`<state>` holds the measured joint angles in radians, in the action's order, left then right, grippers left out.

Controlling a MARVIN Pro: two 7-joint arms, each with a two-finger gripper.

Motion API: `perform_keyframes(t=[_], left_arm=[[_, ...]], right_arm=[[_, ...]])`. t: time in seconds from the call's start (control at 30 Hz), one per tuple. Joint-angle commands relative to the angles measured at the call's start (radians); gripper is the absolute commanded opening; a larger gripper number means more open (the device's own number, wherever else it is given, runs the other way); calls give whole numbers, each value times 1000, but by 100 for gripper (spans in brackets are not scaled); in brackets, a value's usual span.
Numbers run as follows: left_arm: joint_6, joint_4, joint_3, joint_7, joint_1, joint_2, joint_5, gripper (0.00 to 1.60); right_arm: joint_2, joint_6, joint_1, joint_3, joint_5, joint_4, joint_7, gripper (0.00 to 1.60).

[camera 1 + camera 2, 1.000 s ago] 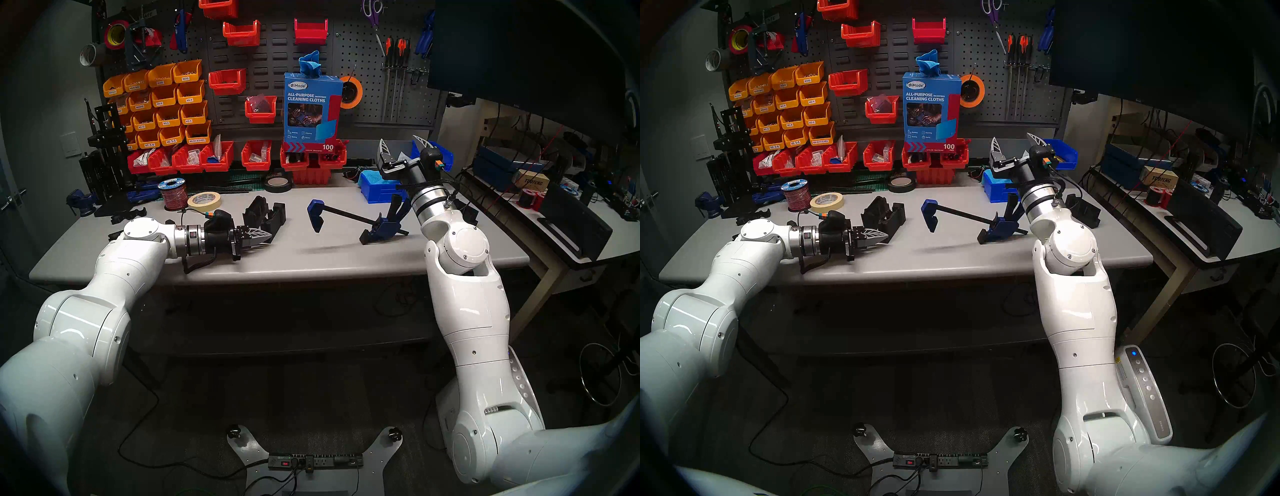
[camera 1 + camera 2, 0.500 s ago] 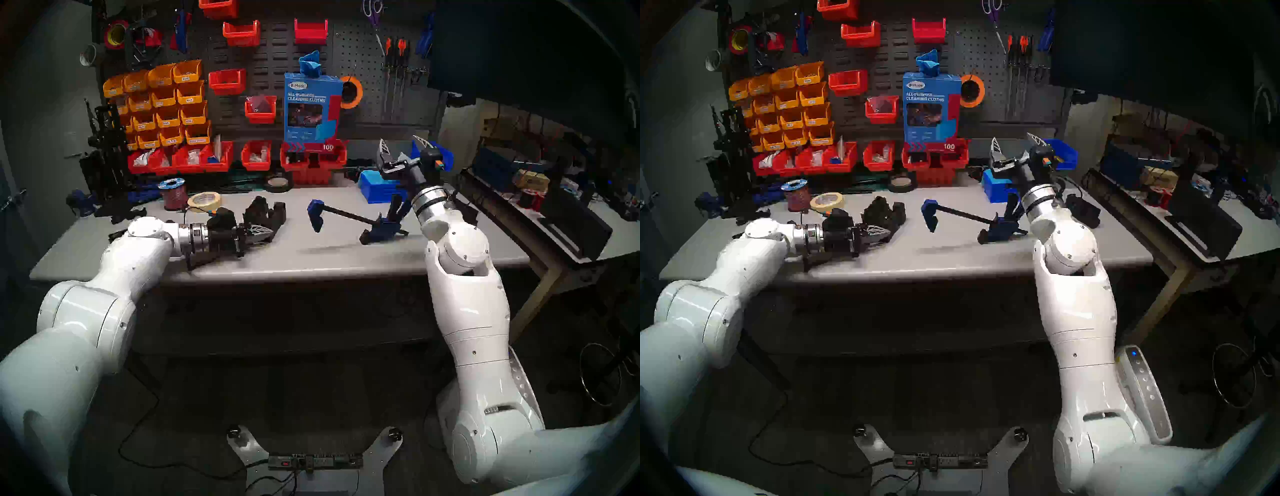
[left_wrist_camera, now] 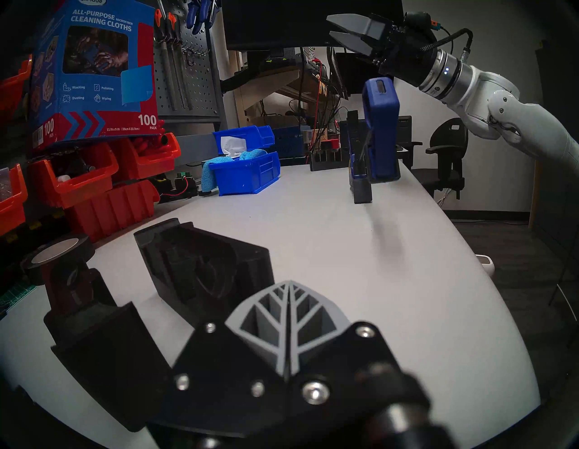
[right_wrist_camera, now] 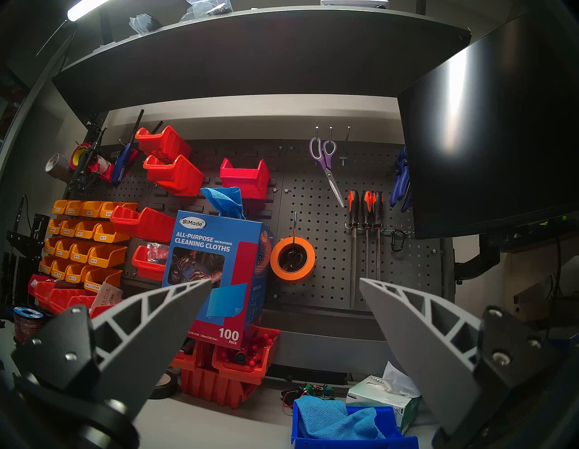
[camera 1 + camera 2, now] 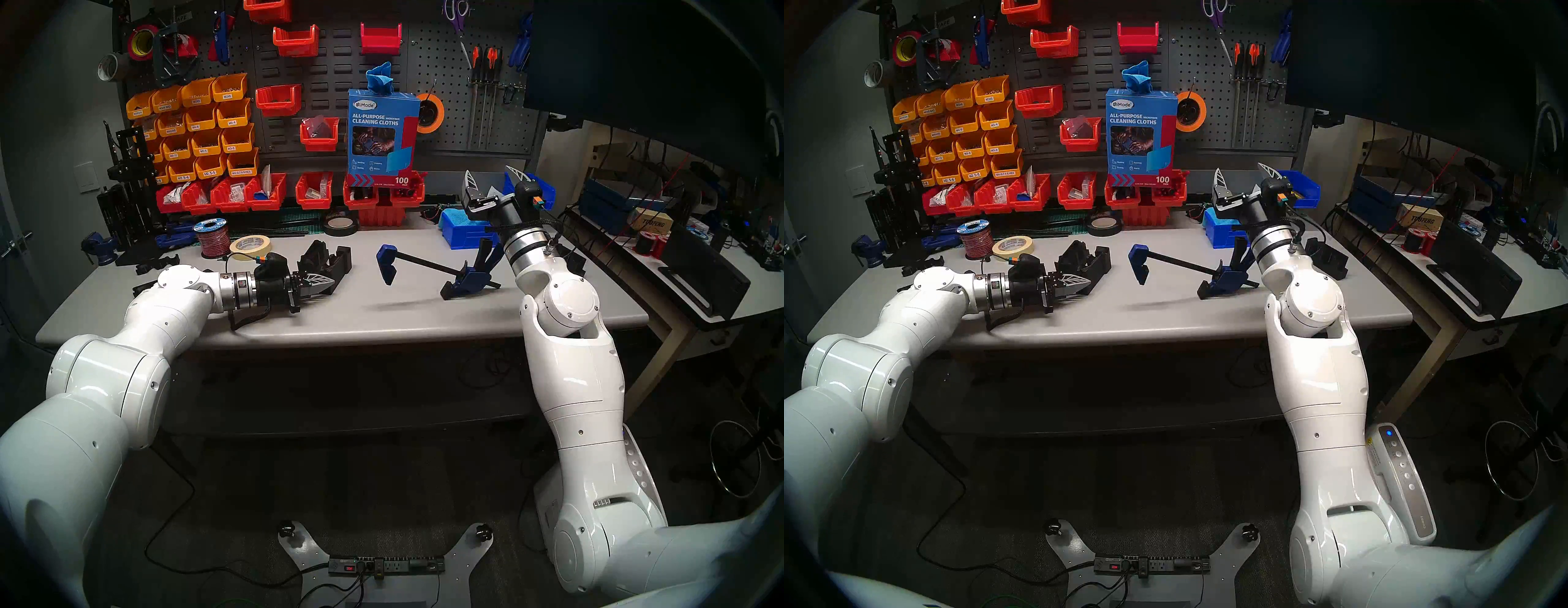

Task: Clamp the two 3D printed pieces together with the clamp

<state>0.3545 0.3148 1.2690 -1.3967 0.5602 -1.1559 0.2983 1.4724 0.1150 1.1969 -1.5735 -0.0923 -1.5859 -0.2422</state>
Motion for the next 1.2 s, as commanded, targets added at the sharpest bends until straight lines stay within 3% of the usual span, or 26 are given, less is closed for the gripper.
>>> perform_keyframes(t=[0.0, 1.17], left_arm=[[15, -3, 9, -9, -62, -6, 7, 0], [57, -89, 11, 22, -104, -17, -12, 0]], right_arm=[[0, 7, -29, 1, 2, -34, -1, 160], [0, 7, -29, 1, 2, -34, -1, 160]])
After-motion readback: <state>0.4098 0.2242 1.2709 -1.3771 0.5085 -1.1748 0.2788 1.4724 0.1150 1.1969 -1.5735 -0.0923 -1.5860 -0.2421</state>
